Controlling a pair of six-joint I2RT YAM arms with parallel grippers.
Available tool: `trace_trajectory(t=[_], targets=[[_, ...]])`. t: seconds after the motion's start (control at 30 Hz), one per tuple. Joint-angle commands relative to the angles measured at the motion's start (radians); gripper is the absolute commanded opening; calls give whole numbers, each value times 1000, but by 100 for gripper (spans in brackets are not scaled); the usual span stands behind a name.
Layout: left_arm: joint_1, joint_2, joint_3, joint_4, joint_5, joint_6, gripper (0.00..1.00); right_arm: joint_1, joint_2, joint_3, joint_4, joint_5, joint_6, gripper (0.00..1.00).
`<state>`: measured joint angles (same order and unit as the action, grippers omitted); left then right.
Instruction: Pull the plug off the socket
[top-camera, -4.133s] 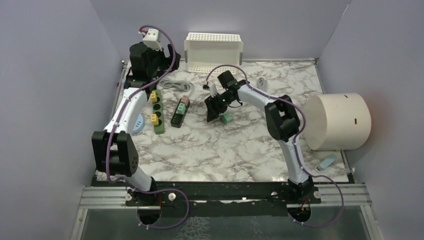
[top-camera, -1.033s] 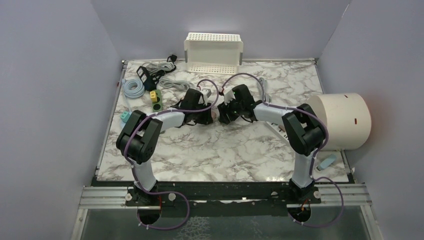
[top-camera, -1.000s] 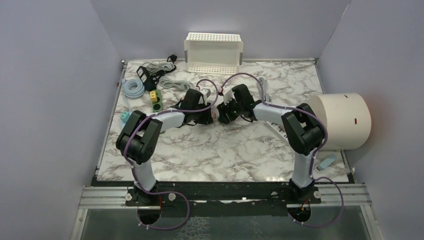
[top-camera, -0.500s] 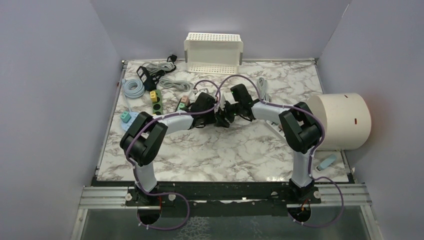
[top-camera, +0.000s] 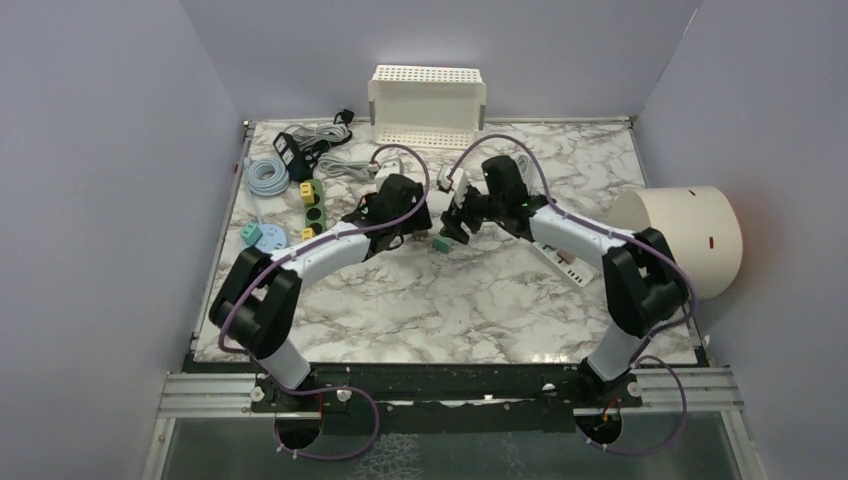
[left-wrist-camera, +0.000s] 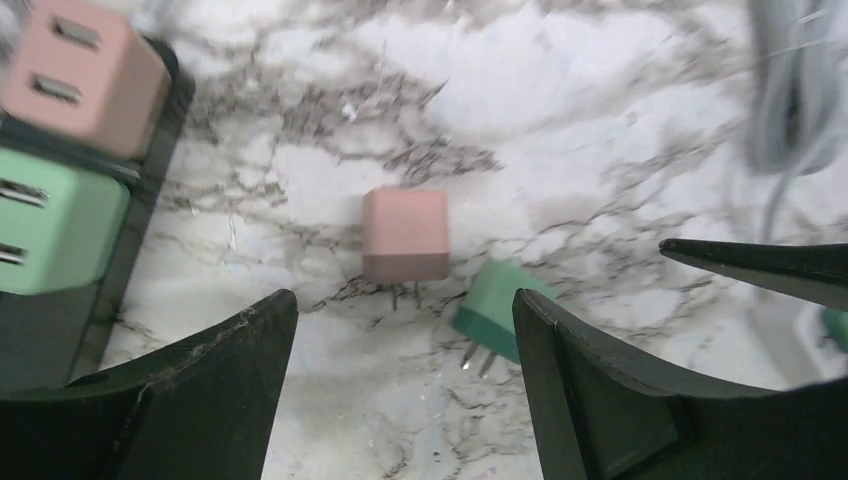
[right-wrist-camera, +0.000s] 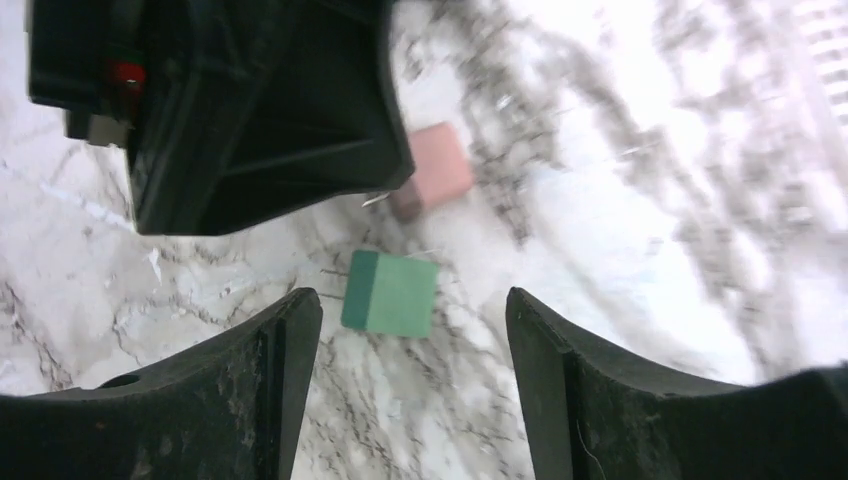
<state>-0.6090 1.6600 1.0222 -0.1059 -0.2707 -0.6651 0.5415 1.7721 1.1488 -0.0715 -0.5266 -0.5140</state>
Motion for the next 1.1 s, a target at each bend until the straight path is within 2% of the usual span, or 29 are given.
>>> trace_trajectory(t=[0.0, 0.07, 0.13, 0.23, 0.3, 0.4, 0.53, 0.63, 0.9, 1.07], targets=[[0, -128, 43, 39, -48, 118, 83, -6, -129, -32, 58, 131, 154, 68], [0, -163, 50, 40, -48, 169, 84, -3, -143, -37, 53, 197, 338, 53], [8, -204, 50, 31, -52, 199, 86, 18, -148, -45, 2, 223, 495, 48], [79, -268, 46, 4, 3, 240, 88, 102, -144, -74, -72, 351, 693, 46], [169, -305, 34, -21, 87, 251, 88, 152, -107, -63, -151, 404, 808, 44], [291, -353, 18, -54, 172, 287, 88, 205, -44, -47, -234, 474, 909, 42], [361, -381, 19, -101, 190, 379, 88, 212, 32, -23, -262, 512, 964, 42], [387, -381, -7, -112, 235, 393, 88, 212, 102, 37, -298, 556, 957, 42], [400, -451, -202, -68, 296, 279, 88, 206, 208, 136, -302, 608, 910, 42], [400, -464, -256, -51, 361, 236, 86, 196, 259, 193, -316, 645, 904, 42]])
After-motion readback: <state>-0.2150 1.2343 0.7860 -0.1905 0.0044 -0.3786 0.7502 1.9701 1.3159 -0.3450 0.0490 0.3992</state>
